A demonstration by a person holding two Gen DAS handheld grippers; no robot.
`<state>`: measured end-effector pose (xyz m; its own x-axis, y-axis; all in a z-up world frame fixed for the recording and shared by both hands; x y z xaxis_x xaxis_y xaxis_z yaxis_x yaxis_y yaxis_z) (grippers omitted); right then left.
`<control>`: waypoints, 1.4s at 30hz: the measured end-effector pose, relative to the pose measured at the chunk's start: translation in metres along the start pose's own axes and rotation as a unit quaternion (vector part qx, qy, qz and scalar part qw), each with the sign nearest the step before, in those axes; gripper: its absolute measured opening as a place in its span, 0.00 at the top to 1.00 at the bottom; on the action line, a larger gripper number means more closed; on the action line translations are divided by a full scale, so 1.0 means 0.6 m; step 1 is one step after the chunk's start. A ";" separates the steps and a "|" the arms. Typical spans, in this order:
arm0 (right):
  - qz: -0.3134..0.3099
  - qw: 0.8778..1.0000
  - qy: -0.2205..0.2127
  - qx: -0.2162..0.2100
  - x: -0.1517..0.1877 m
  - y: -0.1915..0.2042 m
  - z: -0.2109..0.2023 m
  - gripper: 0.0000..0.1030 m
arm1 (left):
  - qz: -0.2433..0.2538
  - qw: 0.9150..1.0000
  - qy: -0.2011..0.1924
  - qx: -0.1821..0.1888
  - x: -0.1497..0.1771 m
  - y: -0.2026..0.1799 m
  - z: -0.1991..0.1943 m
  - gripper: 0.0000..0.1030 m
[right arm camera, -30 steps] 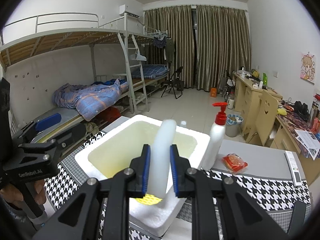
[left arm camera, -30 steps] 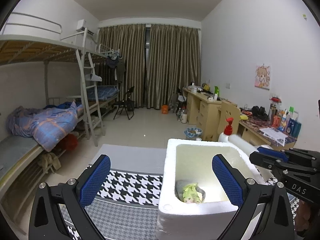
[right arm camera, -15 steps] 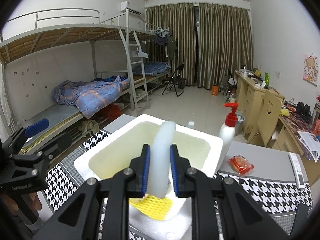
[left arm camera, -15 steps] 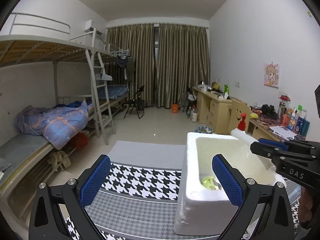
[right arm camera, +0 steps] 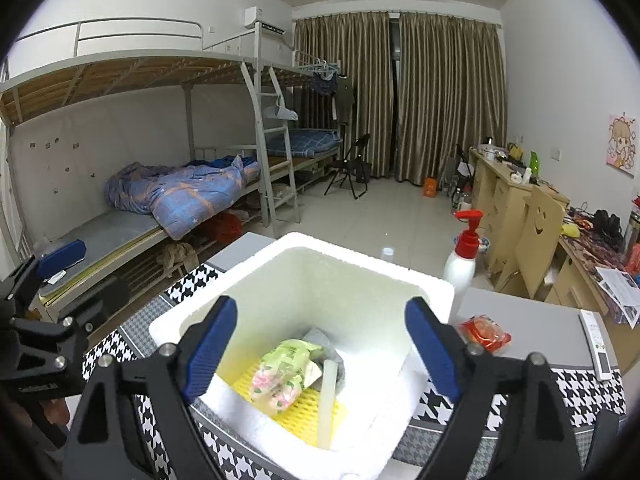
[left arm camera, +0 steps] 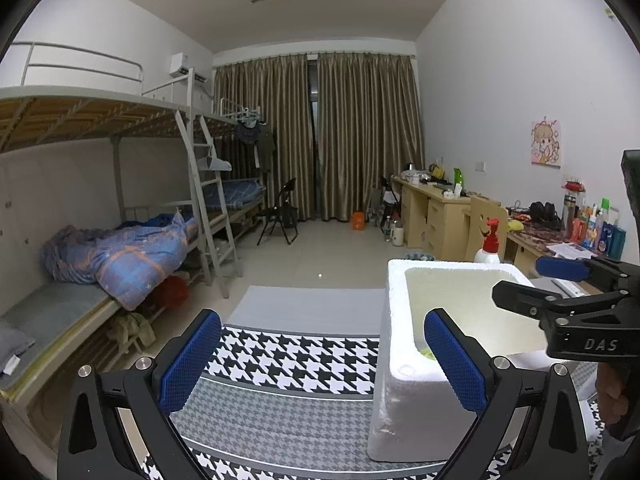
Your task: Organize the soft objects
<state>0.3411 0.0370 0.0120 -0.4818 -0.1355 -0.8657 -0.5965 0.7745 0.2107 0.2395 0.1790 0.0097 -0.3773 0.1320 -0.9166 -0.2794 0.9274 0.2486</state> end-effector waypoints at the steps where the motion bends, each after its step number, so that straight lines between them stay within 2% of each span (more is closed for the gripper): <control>1: -0.002 1.000 0.000 -0.001 0.000 0.000 -0.001 0.08 | -0.001 1.000 0.002 0.000 0.001 0.002 0.000 0.01; 22: -0.005 0.999 -0.035 -0.012 0.011 0.013 -0.069 0.04 | -0.009 1.000 -0.004 0.020 -0.010 -0.010 -0.031 0.01; 42: 0.016 0.998 -0.056 0.017 0.041 -0.039 -0.131 0.04 | 0.013 0.998 -0.022 0.064 -0.020 -0.088 -0.072 0.01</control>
<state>0.2924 -0.0331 0.0214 -0.4250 -0.0420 -0.9042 -0.5581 0.7986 0.2252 0.2205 0.1134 0.0210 -0.3436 0.1696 -0.9237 -0.1544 0.9600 0.2338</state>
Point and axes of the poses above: each gripper's, at about its wrist camera, not at the fingertips, and z roughly the way its jaws point, y to its left, x to its underside, the point moved 10 cm from there along z, roughly the way its jaws point, and after that the axes turned 14 degrees about z, right-handed, at the moved point
